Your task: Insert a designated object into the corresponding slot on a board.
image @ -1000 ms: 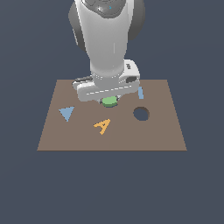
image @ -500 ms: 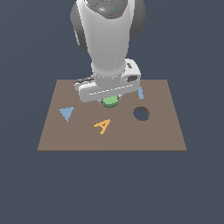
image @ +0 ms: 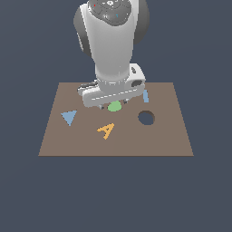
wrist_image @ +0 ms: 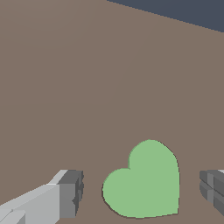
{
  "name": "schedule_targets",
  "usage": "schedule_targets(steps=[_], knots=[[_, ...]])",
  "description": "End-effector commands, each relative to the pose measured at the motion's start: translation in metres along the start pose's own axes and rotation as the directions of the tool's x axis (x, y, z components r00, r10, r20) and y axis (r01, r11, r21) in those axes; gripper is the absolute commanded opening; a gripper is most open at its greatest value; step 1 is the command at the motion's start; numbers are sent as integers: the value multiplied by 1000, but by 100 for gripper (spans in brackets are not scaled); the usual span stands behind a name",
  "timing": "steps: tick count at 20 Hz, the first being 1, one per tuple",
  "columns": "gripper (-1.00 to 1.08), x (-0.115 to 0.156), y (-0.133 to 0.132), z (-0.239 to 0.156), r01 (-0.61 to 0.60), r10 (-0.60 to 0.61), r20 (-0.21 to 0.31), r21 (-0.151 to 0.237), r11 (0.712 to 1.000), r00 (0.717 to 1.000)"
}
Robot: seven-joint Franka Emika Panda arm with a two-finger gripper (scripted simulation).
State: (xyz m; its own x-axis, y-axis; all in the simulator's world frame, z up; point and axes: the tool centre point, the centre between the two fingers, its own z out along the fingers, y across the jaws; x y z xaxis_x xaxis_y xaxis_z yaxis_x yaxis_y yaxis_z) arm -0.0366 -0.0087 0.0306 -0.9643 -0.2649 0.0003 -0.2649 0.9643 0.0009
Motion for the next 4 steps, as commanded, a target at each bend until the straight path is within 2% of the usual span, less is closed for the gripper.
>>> schedule_targets(steps=[1, 4], knots=[[100, 0, 0, 0, 0, 0, 0, 0, 1000, 1000], [100, 0, 0, 0, 0, 0, 0, 0, 1000, 1000]])
